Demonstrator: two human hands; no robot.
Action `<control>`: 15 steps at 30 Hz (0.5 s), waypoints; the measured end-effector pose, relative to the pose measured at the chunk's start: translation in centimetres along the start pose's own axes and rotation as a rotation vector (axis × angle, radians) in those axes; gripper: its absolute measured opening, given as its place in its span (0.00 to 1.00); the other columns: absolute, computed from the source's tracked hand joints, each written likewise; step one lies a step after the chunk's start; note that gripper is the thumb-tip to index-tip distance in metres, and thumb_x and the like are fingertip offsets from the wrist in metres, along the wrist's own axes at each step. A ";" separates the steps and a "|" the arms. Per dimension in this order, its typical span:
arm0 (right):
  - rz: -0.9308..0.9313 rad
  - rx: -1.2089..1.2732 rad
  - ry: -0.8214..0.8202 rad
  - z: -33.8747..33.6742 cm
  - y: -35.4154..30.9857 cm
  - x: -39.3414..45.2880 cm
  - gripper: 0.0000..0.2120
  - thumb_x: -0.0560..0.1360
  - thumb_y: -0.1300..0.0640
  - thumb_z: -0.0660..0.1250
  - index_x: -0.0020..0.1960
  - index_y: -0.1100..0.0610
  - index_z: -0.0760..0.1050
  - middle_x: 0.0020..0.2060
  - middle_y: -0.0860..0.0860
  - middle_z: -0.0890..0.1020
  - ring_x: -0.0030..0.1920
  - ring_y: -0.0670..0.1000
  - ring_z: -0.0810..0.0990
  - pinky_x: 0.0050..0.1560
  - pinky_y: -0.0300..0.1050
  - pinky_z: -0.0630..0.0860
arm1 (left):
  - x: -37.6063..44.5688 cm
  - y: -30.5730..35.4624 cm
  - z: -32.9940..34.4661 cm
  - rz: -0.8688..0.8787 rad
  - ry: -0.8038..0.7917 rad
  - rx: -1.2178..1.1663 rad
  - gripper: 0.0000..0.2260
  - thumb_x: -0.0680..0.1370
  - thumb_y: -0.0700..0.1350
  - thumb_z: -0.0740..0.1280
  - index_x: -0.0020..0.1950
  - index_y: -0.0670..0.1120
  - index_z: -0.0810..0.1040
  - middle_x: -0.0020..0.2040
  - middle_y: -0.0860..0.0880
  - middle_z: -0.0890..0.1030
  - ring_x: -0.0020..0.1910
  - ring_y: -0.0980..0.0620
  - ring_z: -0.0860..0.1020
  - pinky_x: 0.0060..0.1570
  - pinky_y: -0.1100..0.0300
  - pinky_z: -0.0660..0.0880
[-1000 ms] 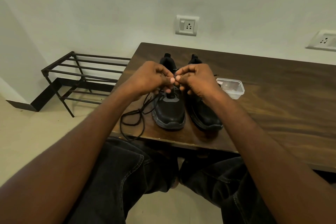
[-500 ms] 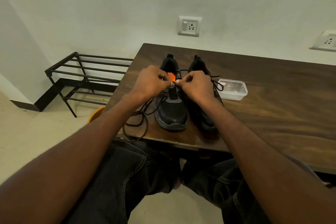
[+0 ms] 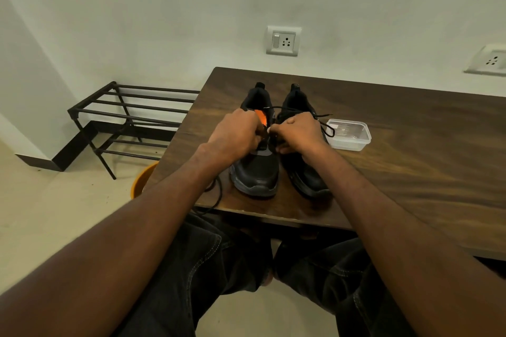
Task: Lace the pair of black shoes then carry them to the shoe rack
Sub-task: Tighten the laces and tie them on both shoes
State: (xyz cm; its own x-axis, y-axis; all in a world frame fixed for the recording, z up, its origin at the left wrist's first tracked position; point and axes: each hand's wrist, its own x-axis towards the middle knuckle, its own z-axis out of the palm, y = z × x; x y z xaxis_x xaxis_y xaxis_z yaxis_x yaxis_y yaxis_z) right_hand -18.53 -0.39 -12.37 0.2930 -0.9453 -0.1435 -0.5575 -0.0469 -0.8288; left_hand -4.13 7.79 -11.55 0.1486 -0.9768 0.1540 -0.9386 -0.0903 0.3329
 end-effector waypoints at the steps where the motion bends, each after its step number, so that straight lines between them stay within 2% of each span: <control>1: 0.004 0.012 0.000 0.0 0.1 0.0 0.11 0.76 0.52 0.77 0.41 0.60 0.85 0.34 0.54 0.87 0.34 0.52 0.88 0.45 0.56 0.87 | 0.1 0.0 0.0 0.017 -0.007 0.002 0.09 0.80 0.44 0.72 0.59 0.52 0.86 0.50 0.48 0.86 0.46 0.51 0.83 0.52 0.50 0.83; 9: 0.021 0.069 -0.008 0.3 0.3 -0.1 0.11 0.74 0.51 0.78 0.40 0.58 0.83 0.34 0.55 0.87 0.35 0.55 0.88 0.47 0.58 0.87 | 0.6 -1.0 -0.4 -0.031 -0.089 -0.091 0.06 0.78 0.47 0.73 0.52 0.58 0.87 0.49 0.56 0.85 0.45 0.55 0.82 0.50 0.49 0.83; 12: 0.009 0.050 0.000 0.6 0.2 0.0 0.11 0.75 0.51 0.78 0.40 0.58 0.84 0.35 0.54 0.87 0.35 0.53 0.88 0.46 0.57 0.87 | 0.5 -0.5 0.3 -0.085 -0.023 -0.016 0.06 0.78 0.48 0.73 0.54 0.57 0.86 0.49 0.52 0.85 0.46 0.52 0.82 0.46 0.52 0.81; 15: 0.007 0.032 0.019 0.6 0.1 0.1 0.10 0.75 0.52 0.77 0.40 0.58 0.84 0.35 0.53 0.87 0.35 0.52 0.88 0.46 0.55 0.87 | 0.6 0.3 0.8 -0.077 0.026 0.105 0.08 0.79 0.46 0.72 0.57 0.54 0.84 0.50 0.49 0.82 0.43 0.50 0.78 0.41 0.54 0.73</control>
State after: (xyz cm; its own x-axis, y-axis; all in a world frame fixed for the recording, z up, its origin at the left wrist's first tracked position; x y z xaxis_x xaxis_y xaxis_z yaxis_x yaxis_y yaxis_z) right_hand -18.08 -0.34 -12.85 0.2742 -0.9514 -0.1400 -0.5347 -0.0299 -0.8445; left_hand -4.60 7.01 -12.08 0.2283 -0.9610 0.1560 -0.9513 -0.1862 0.2456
